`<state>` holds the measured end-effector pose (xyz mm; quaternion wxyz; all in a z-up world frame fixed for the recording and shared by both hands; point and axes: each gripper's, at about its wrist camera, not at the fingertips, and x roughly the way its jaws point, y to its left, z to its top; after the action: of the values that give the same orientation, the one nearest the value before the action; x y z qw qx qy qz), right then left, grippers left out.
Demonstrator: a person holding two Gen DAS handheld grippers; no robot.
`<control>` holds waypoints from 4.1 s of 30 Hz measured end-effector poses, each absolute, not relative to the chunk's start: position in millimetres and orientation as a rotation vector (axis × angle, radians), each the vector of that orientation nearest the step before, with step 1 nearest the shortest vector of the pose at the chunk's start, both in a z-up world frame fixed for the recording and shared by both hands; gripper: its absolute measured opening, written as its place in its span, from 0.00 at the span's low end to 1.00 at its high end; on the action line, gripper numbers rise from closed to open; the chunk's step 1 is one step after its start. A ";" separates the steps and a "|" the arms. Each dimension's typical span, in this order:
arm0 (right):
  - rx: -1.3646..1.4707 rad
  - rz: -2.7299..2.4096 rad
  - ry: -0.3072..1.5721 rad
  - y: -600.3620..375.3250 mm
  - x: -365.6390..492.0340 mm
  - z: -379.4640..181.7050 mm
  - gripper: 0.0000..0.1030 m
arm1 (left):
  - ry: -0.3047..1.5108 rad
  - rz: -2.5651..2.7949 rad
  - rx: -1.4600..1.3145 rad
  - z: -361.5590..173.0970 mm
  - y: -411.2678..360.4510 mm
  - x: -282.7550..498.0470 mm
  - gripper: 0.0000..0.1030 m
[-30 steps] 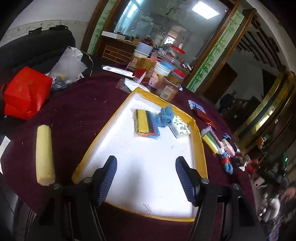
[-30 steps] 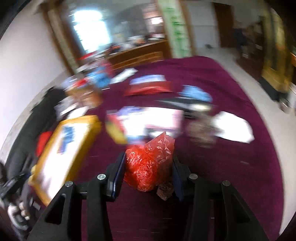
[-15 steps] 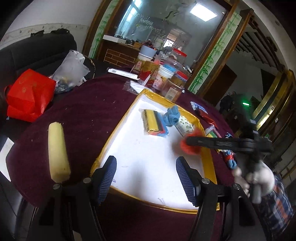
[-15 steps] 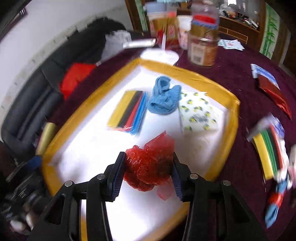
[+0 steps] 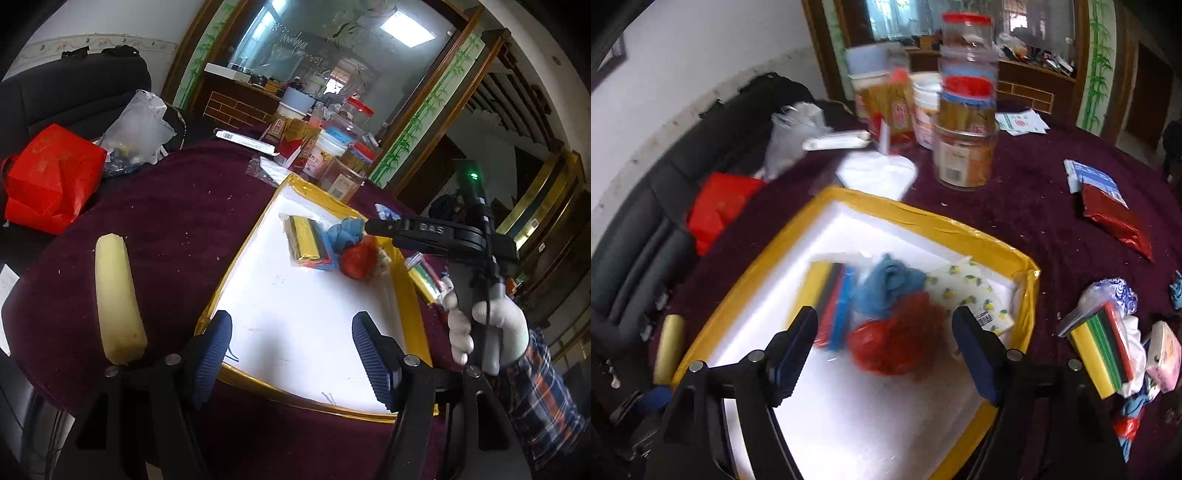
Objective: Organize soft objects
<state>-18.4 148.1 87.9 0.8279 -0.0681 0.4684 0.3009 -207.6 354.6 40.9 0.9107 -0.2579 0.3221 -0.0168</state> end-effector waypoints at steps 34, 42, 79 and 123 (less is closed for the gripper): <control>0.079 0.125 0.525 -148.6 -49.0 140.3 1.00 | 0.453 -0.176 -0.299 116.0 214.3 -200.5 0.99; 0.289 0.044 0.588 -239.0 -30.2 81.4 1.00 | 0.601 -0.250 -0.150 113.5 119.5 -160.9 0.99; 0.264 0.146 0.630 -223.2 -30.0 74.9 1.00 | 0.961 -0.044 -0.208 32.8 82.2 7.9 0.70; 0.220 0.160 0.648 -212.0 -31.7 69.8 1.00 | 1.169 -0.277 -0.114 27.3 82.5 -75.3 0.83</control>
<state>-31.7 -212.0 69.8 0.9389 0.1076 0.3175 0.0782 -75.3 82.5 27.3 0.8233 -0.0534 0.5498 -0.1302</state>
